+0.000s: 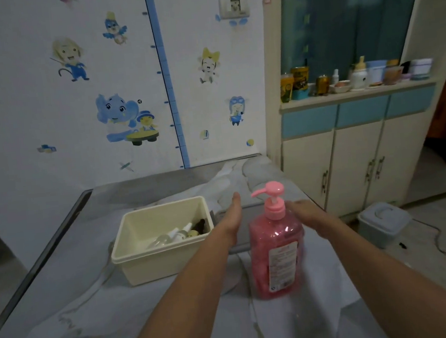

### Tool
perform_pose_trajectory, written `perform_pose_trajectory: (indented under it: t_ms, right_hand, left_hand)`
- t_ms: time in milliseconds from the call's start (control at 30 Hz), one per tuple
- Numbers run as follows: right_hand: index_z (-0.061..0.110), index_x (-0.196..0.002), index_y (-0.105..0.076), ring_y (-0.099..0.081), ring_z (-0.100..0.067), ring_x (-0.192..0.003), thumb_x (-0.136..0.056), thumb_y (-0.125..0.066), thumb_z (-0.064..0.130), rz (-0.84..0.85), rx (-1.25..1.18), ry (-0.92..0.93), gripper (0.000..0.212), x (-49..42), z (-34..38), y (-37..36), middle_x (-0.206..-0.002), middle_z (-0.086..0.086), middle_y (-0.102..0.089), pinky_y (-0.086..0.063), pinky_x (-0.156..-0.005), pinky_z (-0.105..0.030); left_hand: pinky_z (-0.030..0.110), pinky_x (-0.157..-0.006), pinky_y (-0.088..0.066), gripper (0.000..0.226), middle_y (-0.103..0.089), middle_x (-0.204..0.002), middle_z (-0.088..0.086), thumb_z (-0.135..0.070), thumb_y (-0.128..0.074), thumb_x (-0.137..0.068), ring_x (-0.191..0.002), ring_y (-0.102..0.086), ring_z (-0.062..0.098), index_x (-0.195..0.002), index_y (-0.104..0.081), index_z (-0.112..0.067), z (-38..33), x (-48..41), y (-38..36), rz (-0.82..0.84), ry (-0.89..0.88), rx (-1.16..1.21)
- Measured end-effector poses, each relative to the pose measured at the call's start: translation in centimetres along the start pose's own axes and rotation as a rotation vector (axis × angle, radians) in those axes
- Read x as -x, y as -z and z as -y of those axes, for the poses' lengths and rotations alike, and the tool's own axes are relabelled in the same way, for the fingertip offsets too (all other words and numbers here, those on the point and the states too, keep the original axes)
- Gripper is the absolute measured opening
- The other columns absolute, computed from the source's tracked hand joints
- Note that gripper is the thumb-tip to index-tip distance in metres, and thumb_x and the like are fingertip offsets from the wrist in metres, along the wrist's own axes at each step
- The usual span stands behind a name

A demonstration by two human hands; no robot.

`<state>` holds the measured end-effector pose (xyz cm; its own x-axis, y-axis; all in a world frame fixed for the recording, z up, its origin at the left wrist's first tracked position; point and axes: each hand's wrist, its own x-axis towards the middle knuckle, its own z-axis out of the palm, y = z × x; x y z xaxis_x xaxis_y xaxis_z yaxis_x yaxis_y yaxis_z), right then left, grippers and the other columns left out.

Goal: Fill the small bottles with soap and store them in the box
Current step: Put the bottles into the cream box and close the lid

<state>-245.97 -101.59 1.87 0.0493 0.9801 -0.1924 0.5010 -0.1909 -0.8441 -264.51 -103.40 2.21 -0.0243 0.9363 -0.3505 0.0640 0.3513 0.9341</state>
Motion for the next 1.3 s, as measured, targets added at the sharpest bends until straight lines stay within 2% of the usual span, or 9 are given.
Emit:
perform_pose_trajectory:
  t_ms: [67,200,333,533,633,733,967,1200,1300]
  right_hand:
    - [-0.009,-0.123,-0.05,-0.055,-0.032,-0.113,-0.095,-0.054,0.035,0.02,-0.018,-0.018,0.052,-0.5,-1.3,-0.8,-0.126,-0.019,-0.054,-0.046,-0.099,-0.046]
    - [-0.002,-0.146,-0.023,-0.039,-0.038,-0.131,-0.087,-0.067,0.031,0.001,0.032,-0.06,0.08,-0.9,-2.8,-1.5,-0.146,-0.024,-0.035,-0.037,-0.107,-0.049]
    - [-0.003,-0.13,-0.039,-0.053,-0.031,-0.108,-0.082,-0.073,0.017,0.008,0.071,-0.04,0.062,-1.5,-3.9,-2.0,-0.128,-0.022,-0.051,-0.047,-0.089,-0.039]
    - [-0.002,-0.135,-0.044,-0.051,-0.036,-0.122,-0.08,-0.069,0.006,-0.221,0.032,-0.042,0.061,-1.9,-4.7,-1.3,-0.135,-0.022,-0.051,-0.042,-0.104,-0.047]
    - [-0.004,-0.131,-0.048,-0.054,-0.037,-0.116,-0.078,-0.067,-0.004,-0.27,-0.027,-0.043,0.056,-1.8,-4.4,-0.6,-0.129,-0.023,-0.055,-0.046,-0.1,-0.05]
    - [-0.004,-0.131,-0.049,-0.055,-0.037,-0.116,-0.077,-0.068,-0.008,-0.276,-0.058,-0.035,0.058,-1.8,-3.8,0.4,-0.128,-0.023,-0.056,-0.046,-0.1,-0.05]
    - [-0.001,-0.128,-0.054,-0.06,-0.035,-0.104,-0.082,-0.07,0.002,-0.264,-0.036,0.04,0.048,-1.0,0.9,3.4,-0.123,-0.024,-0.059,-0.052,-0.086,-0.04]
    - [0.002,-0.125,-0.058,-0.064,-0.033,-0.098,-0.076,-0.077,0.006,-0.21,0.119,0.181,0.052,1.8,8.7,4.5,-0.113,-0.021,-0.065,-0.053,-0.092,-0.044]
    - [0.001,-0.12,-0.061,-0.063,-0.024,-0.079,-0.076,-0.076,0.002,-0.128,0.179,0.22,0.046,2.7,12.0,4.1,-0.1,-0.018,-0.066,-0.058,-0.081,-0.037]
  left_hand:
    - [0.044,-0.117,-0.015,0.076,-0.012,-0.16,0.012,-0.065,-0.017,-0.095,-0.146,-0.016,0.029,-0.153,-0.011,-0.016,0.9,-0.4,-0.3,-0.015,-0.01,-0.029]
    - [0.044,-0.119,-0.018,0.075,-0.016,-0.16,0.012,-0.06,-0.014,-0.097,-0.146,-0.019,0.027,-0.152,-0.017,-0.01,2.3,-1.8,0.0,-0.052,0.016,-0.099]
    - [0.043,-0.115,-0.027,0.068,-0.032,-0.153,0.016,-0.053,-0.02,-0.1,-0.14,-0.031,0.031,-0.146,-0.034,-0.005,3.5,-2.5,0.4,-0.139,0.041,-0.18]
    - [0.047,-0.099,-0.048,0.042,-0.053,-0.134,0.023,-0.012,-0.047,-0.095,-0.12,-0.055,0.037,-0.135,-0.043,0.001,3.0,-2.6,0.0,-0.162,0.006,-0.162]
    - [0.048,-0.097,-0.05,0.042,-0.055,-0.13,0.022,-0.005,-0.053,-0.092,-0.116,-0.057,0.038,-0.133,-0.044,-0.002,2.8,-2.3,-0.5,-0.152,-0.044,-0.183]
    - [0.052,-0.095,-0.05,0.017,-0.059,-0.121,0.024,0.0,-0.052,-0.093,-0.11,-0.059,0.038,-0.11,-0.052,-0.003,2.1,-1.6,-0.8,-0.121,-0.082,-0.022]
    - [0.04,-0.094,-0.05,0.031,-0.063,-0.119,0.022,0.0,-0.058,-0.088,-0.11,-0.061,0.035,-0.119,-0.06,0.004,-2.1,0.0,1.0,-0.197,-0.264,-0.425]
    - [0.04,-0.091,-0.048,0.046,-0.051,-0.128,0.028,0.011,-0.043,-0.087,-0.117,-0.052,0.04,-0.132,-0.046,0.006,-7.3,1.8,6.1,-0.246,-0.238,-0.432]
    - [0.033,-0.074,-0.045,0.044,-0.054,-0.118,0.024,0.017,-0.045,-0.079,-0.105,-0.054,0.035,-0.122,-0.051,0.007,-8.7,2.9,9.1,-0.244,-0.223,-0.465]
